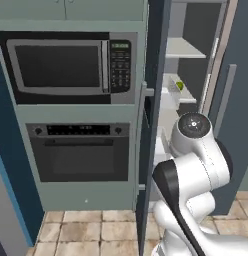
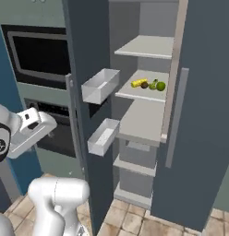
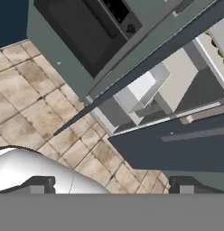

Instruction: Take the kiwi and broccoli from the highest rack and move them to the second highest rack where the corn and lime are located, to maximize freezer space. Close the freezer door after rearranging.

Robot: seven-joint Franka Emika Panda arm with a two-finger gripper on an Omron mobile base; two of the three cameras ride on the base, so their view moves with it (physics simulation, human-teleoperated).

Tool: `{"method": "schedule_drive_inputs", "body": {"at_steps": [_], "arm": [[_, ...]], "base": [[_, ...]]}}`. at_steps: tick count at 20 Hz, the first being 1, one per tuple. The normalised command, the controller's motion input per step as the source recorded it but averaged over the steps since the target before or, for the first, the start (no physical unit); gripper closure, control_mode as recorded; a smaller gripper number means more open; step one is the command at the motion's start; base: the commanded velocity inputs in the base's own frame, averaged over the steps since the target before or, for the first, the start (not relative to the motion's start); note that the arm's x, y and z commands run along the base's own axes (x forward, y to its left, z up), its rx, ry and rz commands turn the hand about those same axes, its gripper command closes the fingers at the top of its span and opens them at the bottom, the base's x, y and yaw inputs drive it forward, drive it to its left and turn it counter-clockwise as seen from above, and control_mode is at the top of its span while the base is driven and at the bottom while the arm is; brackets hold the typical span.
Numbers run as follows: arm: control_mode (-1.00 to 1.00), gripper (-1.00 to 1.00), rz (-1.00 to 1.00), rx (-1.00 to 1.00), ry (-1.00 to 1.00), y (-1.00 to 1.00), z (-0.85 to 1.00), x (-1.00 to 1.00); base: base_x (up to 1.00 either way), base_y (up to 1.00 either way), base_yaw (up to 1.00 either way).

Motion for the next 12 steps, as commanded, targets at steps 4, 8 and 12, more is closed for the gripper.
{"method": "schedule_drive_inputs", "body": {"at_steps": [4, 8, 12], "arm": [[1.00, -1.00, 0.00, 0.00, 0.00, 0.00, 0.00, 0.00], [1.00, -1.00, 0.00, 0.00, 0.00, 0.00, 0.00, 0.00], [1.00, -1.00, 0.00, 0.00, 0.00, 0.00, 0.00, 0.00]], "base": [[0.24, 0.62, -0.44], [0.35, 0.69, -0.46], [0.40, 0.73, -0.45]]}}
